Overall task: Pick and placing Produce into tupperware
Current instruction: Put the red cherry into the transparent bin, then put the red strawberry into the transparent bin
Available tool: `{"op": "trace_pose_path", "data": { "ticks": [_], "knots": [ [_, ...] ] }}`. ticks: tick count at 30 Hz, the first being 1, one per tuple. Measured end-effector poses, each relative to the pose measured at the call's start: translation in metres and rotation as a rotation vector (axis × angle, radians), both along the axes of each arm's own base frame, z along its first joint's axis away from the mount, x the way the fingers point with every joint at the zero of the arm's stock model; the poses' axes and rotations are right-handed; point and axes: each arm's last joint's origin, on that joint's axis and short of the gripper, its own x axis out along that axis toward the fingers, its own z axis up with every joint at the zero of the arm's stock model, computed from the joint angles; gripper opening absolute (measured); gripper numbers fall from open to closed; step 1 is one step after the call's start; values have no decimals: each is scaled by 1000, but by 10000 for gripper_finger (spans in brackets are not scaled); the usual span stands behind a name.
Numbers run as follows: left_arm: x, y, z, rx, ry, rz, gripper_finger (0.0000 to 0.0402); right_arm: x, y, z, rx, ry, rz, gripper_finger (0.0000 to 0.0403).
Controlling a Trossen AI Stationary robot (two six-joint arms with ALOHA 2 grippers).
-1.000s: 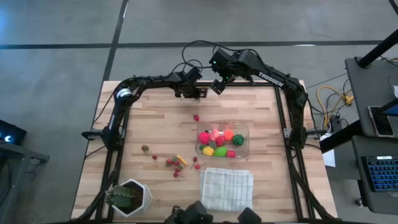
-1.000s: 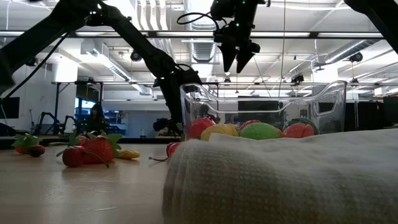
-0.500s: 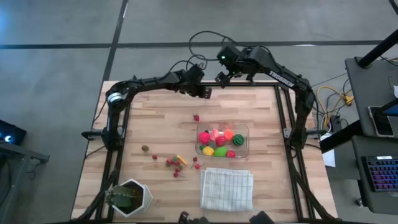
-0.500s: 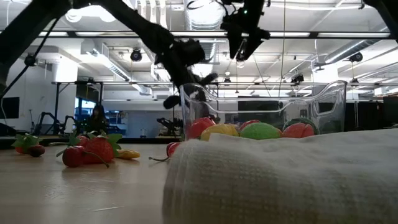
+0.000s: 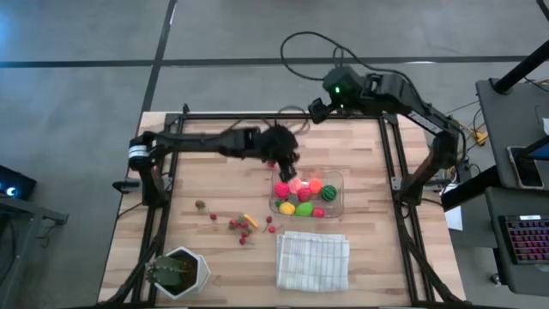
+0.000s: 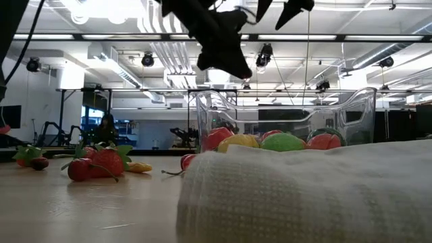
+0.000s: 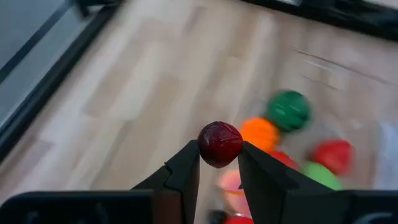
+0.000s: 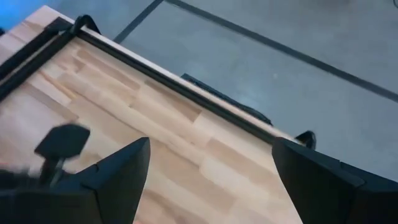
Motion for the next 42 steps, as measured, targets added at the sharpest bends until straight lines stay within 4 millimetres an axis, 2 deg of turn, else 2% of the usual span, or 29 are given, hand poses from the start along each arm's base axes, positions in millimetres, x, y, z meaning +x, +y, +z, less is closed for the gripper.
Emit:
{"op": "trace_pose_path", "data": {
  "ticks": [2,6,11,16,23,29,33,37,42],
  "knots": [
    [0,-18,-1,27,19,-55,90,-2,12,-1,5,-14,-22,329],
    [1,-38,-1,29,25,-98,90,-6,33,-4,60,-46,-50,329],
    [-3,-49,-6,0,75,-102,90,-3,56,-14,94,-28,-47,329],
    [-6,-50,-19,-57,98,-50,99,1,69,-22,95,3,-8,329],
    [-8,-51,-33,-228,78,115,164,1,76,-32,95,70,19,329],
    [-6,-52,-31,-276,36,158,221,-2,77,-42,97,157,17,329],
    [-9,-49,-25,-360,3,260,236,-3,76,-45,67,185,6,329],
    [-20,-43,-20,-298,46,298,237,-3,76,-45,56,205,24,329],
    [-34,-45,-20,-85,222,87,237,-4,76,-43,40,213,39,329]
  ]
}}
